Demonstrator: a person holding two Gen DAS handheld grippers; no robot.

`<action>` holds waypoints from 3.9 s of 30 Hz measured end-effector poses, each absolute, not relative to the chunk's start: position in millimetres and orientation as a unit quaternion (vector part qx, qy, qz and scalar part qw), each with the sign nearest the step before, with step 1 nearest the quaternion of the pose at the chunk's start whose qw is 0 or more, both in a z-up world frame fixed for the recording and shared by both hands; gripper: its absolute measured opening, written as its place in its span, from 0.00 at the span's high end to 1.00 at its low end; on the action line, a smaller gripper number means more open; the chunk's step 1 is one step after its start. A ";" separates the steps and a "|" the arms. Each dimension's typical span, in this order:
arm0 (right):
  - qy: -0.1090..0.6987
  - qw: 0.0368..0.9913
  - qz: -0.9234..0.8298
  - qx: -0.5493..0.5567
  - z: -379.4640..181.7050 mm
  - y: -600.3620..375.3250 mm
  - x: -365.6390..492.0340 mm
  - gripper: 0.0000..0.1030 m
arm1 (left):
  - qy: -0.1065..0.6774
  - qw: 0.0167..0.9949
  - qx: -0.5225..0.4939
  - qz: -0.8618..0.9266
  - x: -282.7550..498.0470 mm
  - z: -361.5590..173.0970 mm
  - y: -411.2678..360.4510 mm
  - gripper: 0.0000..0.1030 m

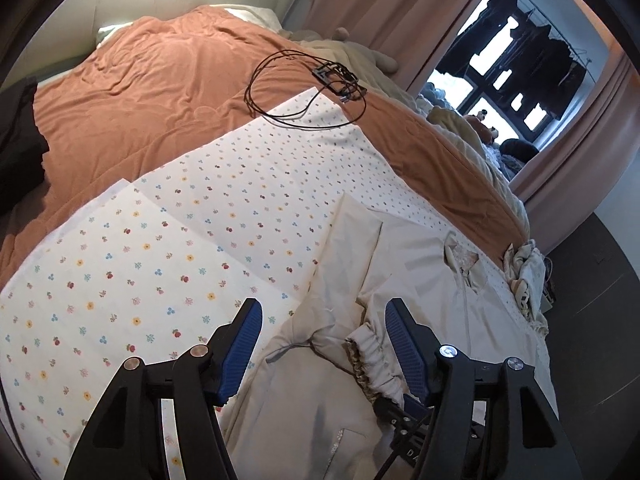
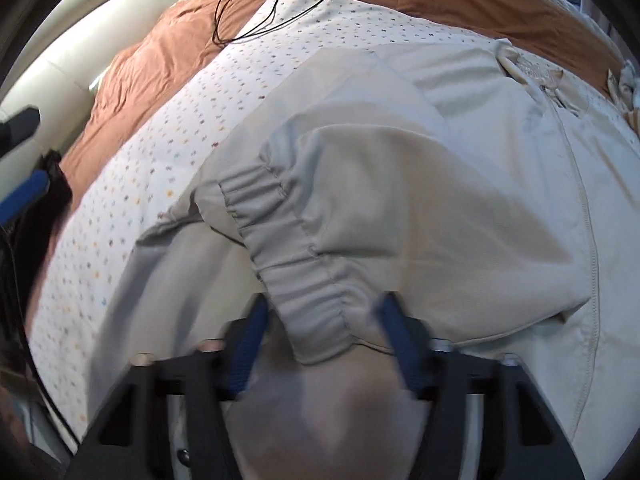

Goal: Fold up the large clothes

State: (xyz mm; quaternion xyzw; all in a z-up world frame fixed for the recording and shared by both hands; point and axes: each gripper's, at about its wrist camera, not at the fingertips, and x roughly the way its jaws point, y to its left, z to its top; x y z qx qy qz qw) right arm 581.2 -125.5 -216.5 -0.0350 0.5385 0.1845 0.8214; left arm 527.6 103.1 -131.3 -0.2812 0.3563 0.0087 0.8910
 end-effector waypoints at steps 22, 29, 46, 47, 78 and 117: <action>0.371 0.893 0.069 0.245 -113.7 -358.7 569.9 0.86 | 0.368 0.895 -0.252 0.001 532.8 -132.0 76.6 0.37; 0.395 0.858 -0.060 0.323 -154.2 -429.6 572.3 0.34 | 0.386 0.889 -0.246 0.011 548.9 -150.9 68.5 0.37; 0.473 0.809 -0.055 0.345 -226.7 -428.0 606.8 0.83 | 0.487 0.855 -0.180 0.004 581.3 -204.2 38.9 0.58; 0.470 0.812 -0.054 0.342 -226.0 -427.3 609.2 0.83 | 0.493 0.852 -0.175 0.006 582.7 -208.2 38.0 0.58; 0.380 0.860 -0.143 0.309 -144.4 -608.9 524.6 0.37 | 0.405 0.898 -0.172 -0.017 553.6 -148.6 4.5 0.22; 0.191 0.876 -0.173 0.409 -157.3 -761.7 494.3 0.94 | 0.413 0.901 -0.129 -0.043 571.3 -170.0 -53.1 0.22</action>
